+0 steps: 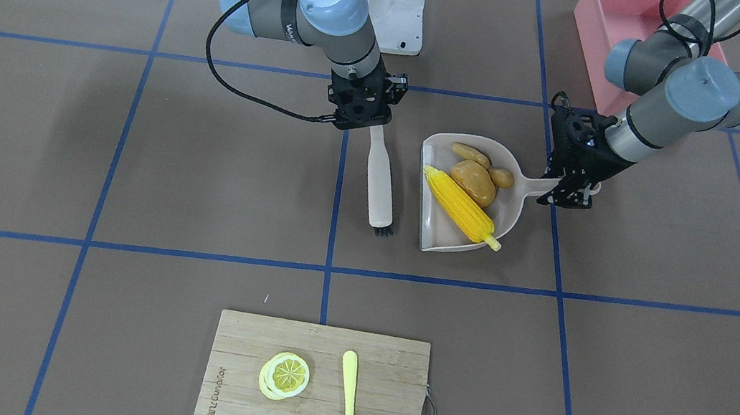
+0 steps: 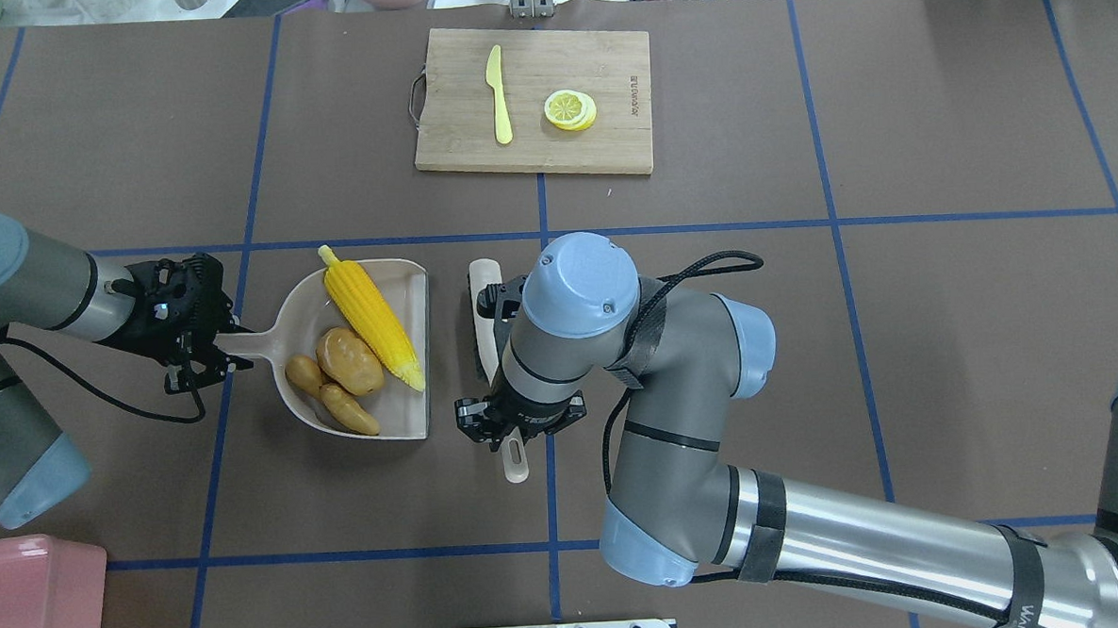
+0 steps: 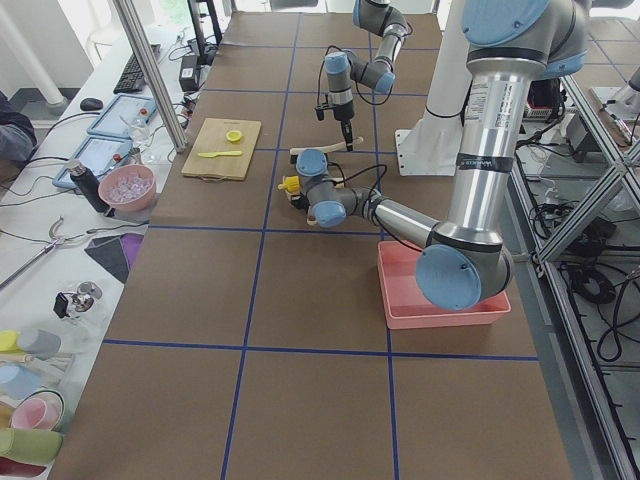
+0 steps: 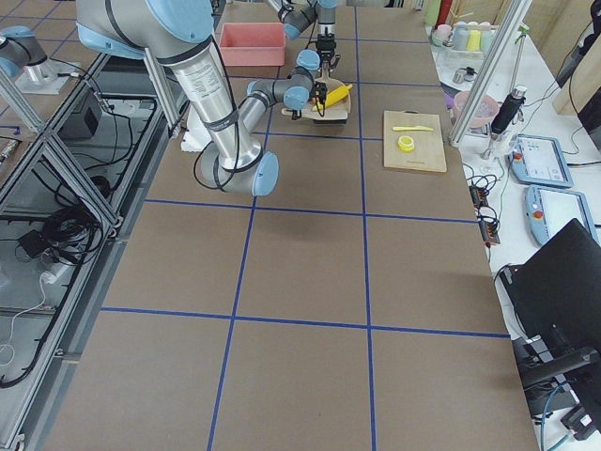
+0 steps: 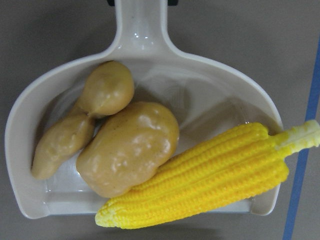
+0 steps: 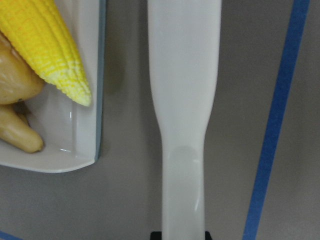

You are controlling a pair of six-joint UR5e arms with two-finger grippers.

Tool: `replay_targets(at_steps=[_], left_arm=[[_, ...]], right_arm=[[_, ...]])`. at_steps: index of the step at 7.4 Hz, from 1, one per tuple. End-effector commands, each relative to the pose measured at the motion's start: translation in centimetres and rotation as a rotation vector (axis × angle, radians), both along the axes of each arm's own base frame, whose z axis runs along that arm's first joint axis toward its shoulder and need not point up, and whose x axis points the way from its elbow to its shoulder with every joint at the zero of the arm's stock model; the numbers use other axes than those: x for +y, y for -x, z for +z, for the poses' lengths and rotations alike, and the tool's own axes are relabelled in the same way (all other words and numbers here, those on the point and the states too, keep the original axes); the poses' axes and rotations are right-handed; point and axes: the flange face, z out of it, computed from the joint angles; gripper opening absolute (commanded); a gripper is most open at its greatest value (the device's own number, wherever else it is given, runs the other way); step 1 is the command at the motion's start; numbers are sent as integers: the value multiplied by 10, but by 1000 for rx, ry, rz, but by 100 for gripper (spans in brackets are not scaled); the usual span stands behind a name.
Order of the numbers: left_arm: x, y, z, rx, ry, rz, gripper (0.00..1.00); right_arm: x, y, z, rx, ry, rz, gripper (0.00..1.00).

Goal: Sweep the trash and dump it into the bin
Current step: 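Sweep the corn farther into the dustpan with the right gripper's brush, then carry the dustpan toward the pink bin with left gripper while right returns brush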

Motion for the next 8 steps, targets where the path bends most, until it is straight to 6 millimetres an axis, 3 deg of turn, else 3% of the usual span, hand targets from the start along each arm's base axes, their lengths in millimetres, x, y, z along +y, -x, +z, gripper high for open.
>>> replay_targets(at_steps=[1,4,6,8], left_arm=[[2,2,7,53,16,-30,0],[4,6,-1,85,35,-51,0],[12,18,5,137,85,-92,0],[17,54,14,177,103,-151,0]], right_arm=[[1,-1,10,17,7,-1,0],[4,-5,17,41,16,-4,0],[16,-33,21,62,25,-4,0],[25,-80,39,101,0,-18,0]])
